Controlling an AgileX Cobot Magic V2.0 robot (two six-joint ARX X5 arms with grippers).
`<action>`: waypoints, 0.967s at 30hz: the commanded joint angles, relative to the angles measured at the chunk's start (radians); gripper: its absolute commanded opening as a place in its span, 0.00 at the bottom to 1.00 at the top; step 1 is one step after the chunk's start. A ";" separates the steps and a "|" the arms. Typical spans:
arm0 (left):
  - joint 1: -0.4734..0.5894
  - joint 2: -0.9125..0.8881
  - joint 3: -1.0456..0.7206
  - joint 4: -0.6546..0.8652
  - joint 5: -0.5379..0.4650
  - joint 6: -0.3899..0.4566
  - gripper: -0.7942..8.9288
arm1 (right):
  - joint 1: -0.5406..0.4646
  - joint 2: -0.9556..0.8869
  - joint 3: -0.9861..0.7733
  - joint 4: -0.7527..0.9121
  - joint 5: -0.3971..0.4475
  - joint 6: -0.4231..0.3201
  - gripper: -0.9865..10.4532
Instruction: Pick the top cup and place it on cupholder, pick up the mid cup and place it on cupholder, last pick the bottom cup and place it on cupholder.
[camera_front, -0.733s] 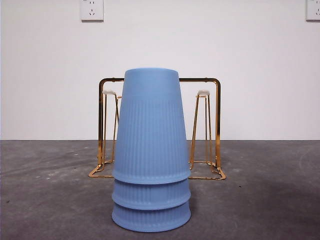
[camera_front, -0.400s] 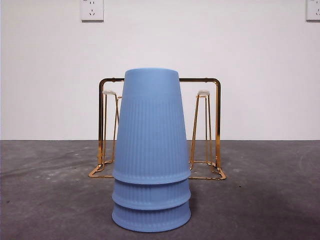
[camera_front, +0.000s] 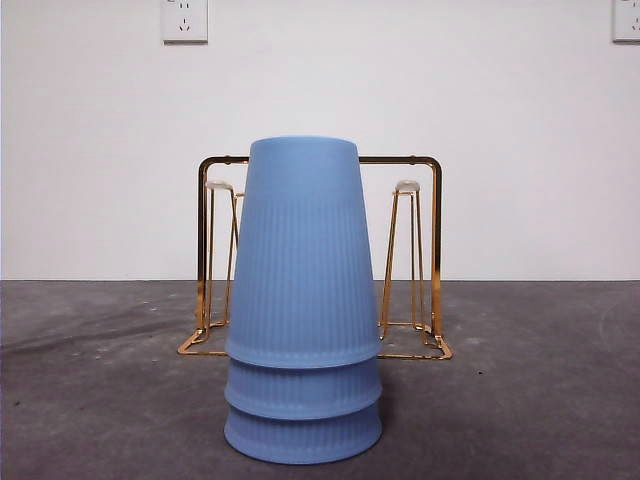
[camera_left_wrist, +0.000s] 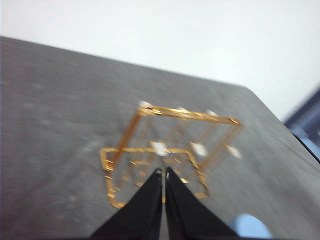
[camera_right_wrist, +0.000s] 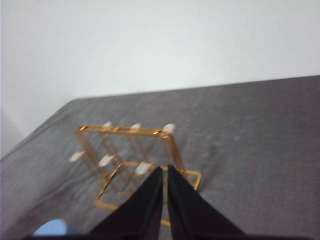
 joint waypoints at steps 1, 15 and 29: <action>-0.014 0.077 0.075 -0.053 0.073 0.080 0.09 | 0.001 0.079 0.093 -0.067 -0.051 -0.097 0.10; -0.198 0.251 0.271 -0.191 0.136 0.338 0.09 | 0.087 0.249 0.220 -0.121 -0.173 -0.235 0.10; -0.201 0.251 0.271 -0.195 0.136 0.337 0.60 | 0.087 0.250 0.220 -0.124 -0.165 -0.212 0.49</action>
